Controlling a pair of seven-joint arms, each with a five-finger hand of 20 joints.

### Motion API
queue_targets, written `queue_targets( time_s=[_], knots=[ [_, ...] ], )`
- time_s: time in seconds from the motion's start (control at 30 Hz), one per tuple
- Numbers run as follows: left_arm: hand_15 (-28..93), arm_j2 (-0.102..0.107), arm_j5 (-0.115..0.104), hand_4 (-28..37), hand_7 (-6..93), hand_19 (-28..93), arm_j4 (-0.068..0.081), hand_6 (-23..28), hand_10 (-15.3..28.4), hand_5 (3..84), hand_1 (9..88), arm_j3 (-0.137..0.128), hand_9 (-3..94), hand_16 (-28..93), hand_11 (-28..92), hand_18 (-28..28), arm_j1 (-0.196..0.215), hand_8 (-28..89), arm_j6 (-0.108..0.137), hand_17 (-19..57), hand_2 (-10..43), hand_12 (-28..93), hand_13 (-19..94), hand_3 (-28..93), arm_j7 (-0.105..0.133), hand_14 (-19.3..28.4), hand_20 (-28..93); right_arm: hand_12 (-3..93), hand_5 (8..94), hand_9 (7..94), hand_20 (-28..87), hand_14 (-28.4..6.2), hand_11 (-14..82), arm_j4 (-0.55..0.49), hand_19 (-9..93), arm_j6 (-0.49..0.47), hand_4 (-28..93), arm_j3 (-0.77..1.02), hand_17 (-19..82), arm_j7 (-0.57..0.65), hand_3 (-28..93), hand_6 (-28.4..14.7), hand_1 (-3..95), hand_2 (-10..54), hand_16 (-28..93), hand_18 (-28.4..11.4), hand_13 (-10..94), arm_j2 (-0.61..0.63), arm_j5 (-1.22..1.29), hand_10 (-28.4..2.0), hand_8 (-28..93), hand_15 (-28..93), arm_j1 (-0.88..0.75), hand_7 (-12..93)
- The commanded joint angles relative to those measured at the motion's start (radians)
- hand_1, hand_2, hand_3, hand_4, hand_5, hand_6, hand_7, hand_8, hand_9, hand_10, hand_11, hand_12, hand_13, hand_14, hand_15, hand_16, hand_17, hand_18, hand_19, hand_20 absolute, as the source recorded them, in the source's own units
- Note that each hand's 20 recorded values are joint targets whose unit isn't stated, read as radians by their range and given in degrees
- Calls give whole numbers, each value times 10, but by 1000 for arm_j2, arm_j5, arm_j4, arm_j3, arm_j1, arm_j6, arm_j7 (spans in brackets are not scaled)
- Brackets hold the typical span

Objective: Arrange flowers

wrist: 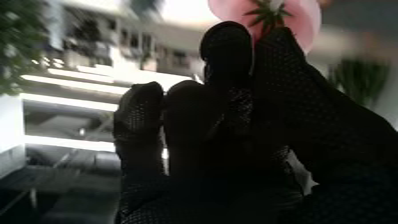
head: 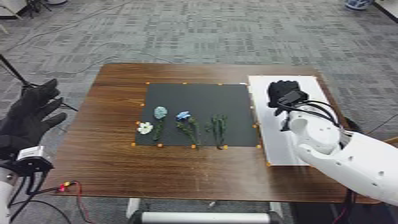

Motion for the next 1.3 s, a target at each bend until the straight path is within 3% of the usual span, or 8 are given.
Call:
queue_targets(
  time_s=[0.03, 0.33, 0.63, 0.97, 1.3],
  knots=[
    [333, -7, -4, -283, 189, 307, -6, 12, 77, 173, 302, -2, 100, -45, 169, 189, 7, -81, 1, -141, -40, 208, 9, 449, 0, 106, 104, 558, 752, 816, 534, -44, 268, -131, 814, 97, -283, -41, 342, -81, 852, 26, 499, -95, 480, -195, 690, -77, -16, -44, -36, 698, 158, 454],
    [332, 8, 0, -283, 189, 308, 2, 12, 78, 173, 303, 17, 100, -45, 168, 189, -23, -81, 0, -141, -41, 207, 9, 448, -8, 105, 105, 559, 750, 820, 540, -45, 256, -112, 814, 37, -283, -158, 332, -44, 850, 30, 499, -95, 486, -196, 690, -258, -15, -40, -34, 698, 228, 449],
    [332, 5, -6, -283, 189, 306, 2, 13, 78, 174, 308, 11, 101, -45, 169, 189, -18, -82, 6, -141, -37, 207, 9, 436, 0, 105, 104, 547, 772, 843, 548, -53, 232, -41, 820, -67, -283, -205, 331, 1, 856, 31, 494, -95, 472, -201, 690, -351, -47, -34, -42, 723, 187, 421],
    [331, 9, -6, -283, 188, 306, 3, 13, 78, 175, 304, 10, 101, -45, 170, 189, -19, -82, -8, -141, -39, 206, 10, 442, 1, 105, 105, 539, 799, 863, 548, -55, 206, -4, 825, -166, -283, -233, 333, -4, 855, 37, 494, -95, 466, -203, 694, -369, -61, -33, -32, 731, 174, 380],
    [330, 14, -4, -283, 190, 306, 6, 12, 77, 175, 304, 15, 101, -44, 169, 189, -27, -82, -10, -141, -39, 206, 10, 442, -3, 105, 105, 534, 795, 867, 548, -54, 194, 26, 834, -175, -283, -258, 338, -19, 854, 41, 491, -95, 459, -201, 698, -403, -58, -29, -25, 736, 183, 379]
  ],
)
